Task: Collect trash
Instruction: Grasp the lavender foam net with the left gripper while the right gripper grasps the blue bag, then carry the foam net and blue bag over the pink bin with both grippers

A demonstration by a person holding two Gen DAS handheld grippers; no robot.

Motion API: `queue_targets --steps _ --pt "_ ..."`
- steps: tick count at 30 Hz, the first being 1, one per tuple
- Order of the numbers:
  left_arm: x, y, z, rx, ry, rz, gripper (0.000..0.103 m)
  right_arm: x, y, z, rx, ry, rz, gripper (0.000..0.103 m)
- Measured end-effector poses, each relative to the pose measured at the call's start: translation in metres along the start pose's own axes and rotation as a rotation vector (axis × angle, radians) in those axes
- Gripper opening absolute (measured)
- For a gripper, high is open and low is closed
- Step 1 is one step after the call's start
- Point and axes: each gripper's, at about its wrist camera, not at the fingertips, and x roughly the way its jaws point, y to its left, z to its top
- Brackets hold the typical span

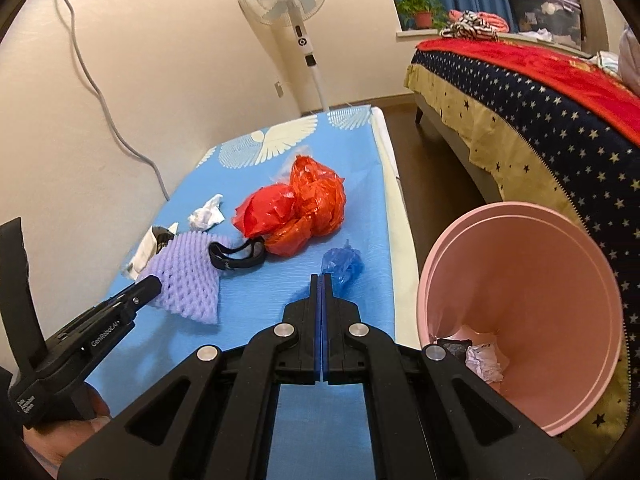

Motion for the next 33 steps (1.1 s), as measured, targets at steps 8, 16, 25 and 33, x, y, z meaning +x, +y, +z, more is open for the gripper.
queue_targets --steps 8,16,25,33 --pt "-0.028 -0.001 -0.002 0.015 -0.038 -0.004 0.012 -0.027 0.002 -0.001 -0.003 -0.043 -0.002 0.000" --pt "-0.047 -0.004 -0.005 0.035 -0.061 -0.020 0.012 -0.043 0.004 -0.002 -0.009 -0.070 -0.006 0.000" --pt "-0.057 -0.008 -0.005 0.047 -0.076 -0.032 0.012 -0.058 0.000 0.002 -0.014 -0.103 -0.017 0.000" --pt "-0.058 -0.014 -0.006 0.058 -0.077 -0.045 0.012 -0.065 -0.005 0.005 -0.008 -0.118 -0.029 0.000"
